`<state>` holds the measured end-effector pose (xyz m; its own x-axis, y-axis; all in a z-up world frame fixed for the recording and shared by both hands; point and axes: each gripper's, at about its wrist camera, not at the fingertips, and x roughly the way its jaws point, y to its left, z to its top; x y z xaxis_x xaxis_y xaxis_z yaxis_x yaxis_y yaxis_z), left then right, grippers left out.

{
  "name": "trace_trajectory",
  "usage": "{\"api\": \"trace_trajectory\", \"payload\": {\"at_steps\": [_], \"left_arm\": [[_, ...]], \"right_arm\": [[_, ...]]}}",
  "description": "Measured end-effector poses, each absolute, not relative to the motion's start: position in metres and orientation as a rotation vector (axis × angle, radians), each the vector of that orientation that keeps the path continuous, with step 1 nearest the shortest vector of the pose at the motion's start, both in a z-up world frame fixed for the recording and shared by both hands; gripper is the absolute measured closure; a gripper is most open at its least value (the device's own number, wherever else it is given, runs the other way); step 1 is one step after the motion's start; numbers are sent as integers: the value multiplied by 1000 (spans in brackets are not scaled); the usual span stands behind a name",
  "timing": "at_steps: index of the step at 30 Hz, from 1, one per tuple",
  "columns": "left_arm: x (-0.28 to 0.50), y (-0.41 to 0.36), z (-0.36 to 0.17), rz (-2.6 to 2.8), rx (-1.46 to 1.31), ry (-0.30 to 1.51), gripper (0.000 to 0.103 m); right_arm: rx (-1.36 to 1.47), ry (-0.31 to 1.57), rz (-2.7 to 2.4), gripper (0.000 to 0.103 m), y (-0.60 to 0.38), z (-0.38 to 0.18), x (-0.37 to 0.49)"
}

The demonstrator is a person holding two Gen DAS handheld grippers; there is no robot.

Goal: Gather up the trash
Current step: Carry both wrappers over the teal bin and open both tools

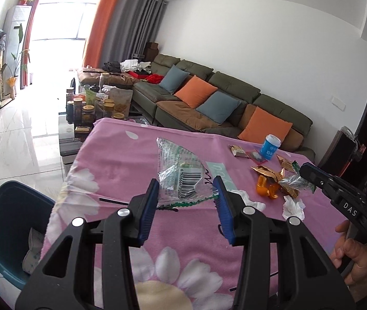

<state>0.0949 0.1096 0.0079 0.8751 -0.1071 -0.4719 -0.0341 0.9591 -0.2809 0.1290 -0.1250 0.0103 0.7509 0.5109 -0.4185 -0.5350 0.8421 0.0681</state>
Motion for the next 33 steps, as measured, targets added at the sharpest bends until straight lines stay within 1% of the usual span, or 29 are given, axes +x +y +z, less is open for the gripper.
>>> {"api": "trace_trajectory", "payload": {"at_steps": [10, 20, 26, 33], "left_arm": [[33, 179, 22, 157, -317, 434, 60], [-27, 256, 22, 368, -326, 434, 60], [-49, 293, 8, 435, -344, 469, 60], [-56, 320, -34, 473, -369, 552, 60]], "right_arm": [[-145, 394, 779, 98, -33, 25, 121], [-197, 432, 1031, 98, 77, 23, 118], [-248, 504, 1158, 98, 149, 13, 117], [-349, 608, 1216, 98, 215, -16, 117]]}}
